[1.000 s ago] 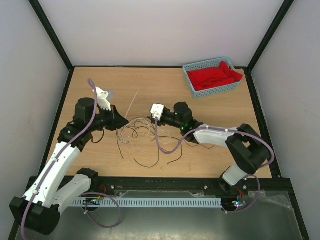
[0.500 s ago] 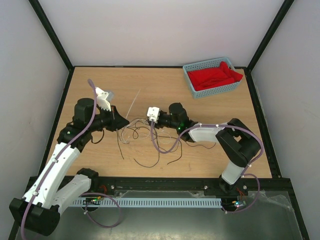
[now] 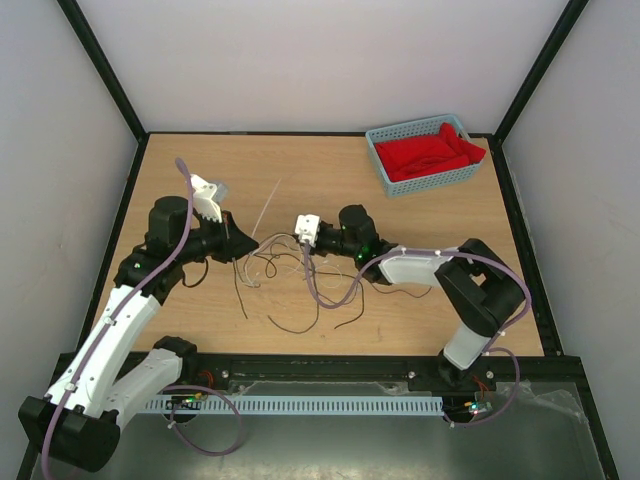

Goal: Zip-tie the wires
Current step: Adjust the cable at the center of the board, then tie the cable at the center of the board.

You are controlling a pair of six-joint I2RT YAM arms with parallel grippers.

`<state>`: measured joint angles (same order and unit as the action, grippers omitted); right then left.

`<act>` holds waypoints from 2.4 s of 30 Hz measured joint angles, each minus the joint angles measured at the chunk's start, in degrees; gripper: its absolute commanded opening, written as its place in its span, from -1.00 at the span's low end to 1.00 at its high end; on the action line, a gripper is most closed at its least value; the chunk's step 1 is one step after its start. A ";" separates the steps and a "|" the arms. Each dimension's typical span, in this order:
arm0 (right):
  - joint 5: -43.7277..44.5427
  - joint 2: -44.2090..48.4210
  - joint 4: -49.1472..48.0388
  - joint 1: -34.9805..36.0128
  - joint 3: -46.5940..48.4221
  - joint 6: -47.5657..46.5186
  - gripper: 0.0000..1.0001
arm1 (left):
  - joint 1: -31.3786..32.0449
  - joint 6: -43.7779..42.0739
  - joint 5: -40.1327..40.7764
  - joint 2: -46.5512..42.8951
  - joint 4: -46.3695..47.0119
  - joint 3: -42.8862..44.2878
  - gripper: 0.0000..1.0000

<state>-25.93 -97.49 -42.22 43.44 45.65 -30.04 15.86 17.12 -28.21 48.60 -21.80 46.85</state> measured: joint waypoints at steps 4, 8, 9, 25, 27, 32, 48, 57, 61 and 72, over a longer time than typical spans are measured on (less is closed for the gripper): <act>-0.22 2.51 0.61 0.00 -0.42 -0.02 -0.41 | 0.00 0.00 0.02 0.00 0.00 0.00 -1.00; -0.83 4.44 1.07 0.00 -1.16 0.02 -0.32 | 0.00 0.00 0.02 0.00 0.00 0.00 -1.00; -1.07 4.57 1.18 0.00 -1.25 0.02 -0.31 | 0.00 0.00 0.02 0.00 0.00 0.00 -1.00; -4.92 4.55 2.10 0.00 -0.50 1.97 -1.00 | 0.00 0.00 0.02 0.02 0.00 0.00 -1.00; -5.14 4.57 2.03 0.00 -0.17 2.36 -0.98 | 0.00 0.00 0.02 0.07 0.00 0.00 -1.00; -6.78 4.70 2.01 0.00 -0.07 3.52 -0.66 | 0.00 -0.02 0.07 0.66 -0.02 0.00 -1.00; 11.41 23.54 19.04 -0.35 -0.85 13.97 0.26 | 0.00 -3.08 0.70 1.05 1.25 -0.74 -1.00; 17.86 23.50 18.91 1.53 4.59 48.94 0.24 | 3.21 -4.35 0.13 0.90 3.54 -1.62 -1.00; 19.65 20.33 17.35 3.26 7.08 58.34 0.24 | 5.62 -5.14 1.20 0.55 4.07 -1.77 -1.00; 18.84 13.40 15.17 5.68 8.85 68.46 0.06 | 7.58 -5.66 3.32 0.57 4.39 -1.92 -1.00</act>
<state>-7.09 -84.09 -27.05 49.12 54.50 38.41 23.44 11.46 -24.88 49.17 -17.41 44.93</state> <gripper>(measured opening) 0.574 0.097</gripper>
